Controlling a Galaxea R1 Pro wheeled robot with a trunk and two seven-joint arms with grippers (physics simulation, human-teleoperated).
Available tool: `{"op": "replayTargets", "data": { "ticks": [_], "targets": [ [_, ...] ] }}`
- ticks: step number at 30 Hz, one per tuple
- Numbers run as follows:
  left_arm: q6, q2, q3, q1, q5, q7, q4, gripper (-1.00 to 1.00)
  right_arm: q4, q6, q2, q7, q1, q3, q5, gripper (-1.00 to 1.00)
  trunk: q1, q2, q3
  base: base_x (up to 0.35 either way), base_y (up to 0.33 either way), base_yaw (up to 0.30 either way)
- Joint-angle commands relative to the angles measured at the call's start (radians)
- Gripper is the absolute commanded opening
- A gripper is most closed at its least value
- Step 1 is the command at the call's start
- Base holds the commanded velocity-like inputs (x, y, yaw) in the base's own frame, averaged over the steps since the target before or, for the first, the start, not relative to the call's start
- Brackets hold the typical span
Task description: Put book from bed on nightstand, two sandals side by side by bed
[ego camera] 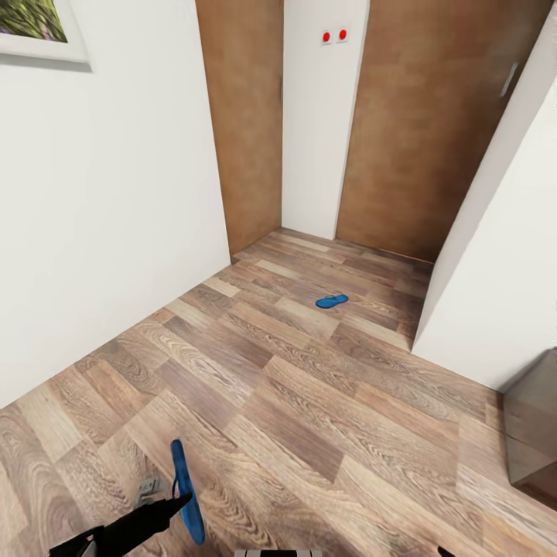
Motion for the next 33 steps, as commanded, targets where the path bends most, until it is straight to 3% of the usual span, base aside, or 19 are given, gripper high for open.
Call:
{"op": "replayTargets", "data": {
  "ticks": [1, 4, 8, 13, 33],
  "targets": [
    [-0.006, -0.004, 0.003, -0.001, 0.007, 0.013, 0.008, -1.00, 0.004, -0.001, 0.000, -0.009, 0.000, 0.002, -0.007, 1.00, -0.001, 0.000, 0.003, 0.000, 0.000, 0.000],
    [-0.061, -0.030, 0.002, -0.001, 0.006, 0.098, 0.037, -1.00, 0.011, -0.018, 0.000, -0.115, 0.000, 0.005, -0.006, 1.00, -0.002, 0.001, 0.015, 0.000, 0.000, 0.000],
    [-0.081, -0.053, 0.002, -0.001, 0.005, 0.166, 0.046, -1.00, 0.012, -0.023, 0.000, -0.193, 0.000, 0.008, -0.006, 1.00, -0.004, 0.002, 0.030, 0.000, 0.000, 0.000],
    [-0.084, -0.057, 0.002, -0.001, 0.005, 0.193, 0.048, -1.00, 0.012, -0.024, 0.000, -0.204, 0.000, 0.008, -0.006, 1.00, -0.006, 0.003, 0.050, 0.000, 0.000, 0.000],
    [-0.085, -0.057, 0.002, -0.001, 0.006, 0.195, 0.048, -1.00, 0.013, -0.024, 0.000, -0.205, 0.000, 0.008, -0.006, 1.00, -0.015, 0.007, 0.127, 0.000, 0.000, 0.000]
  ]
}}
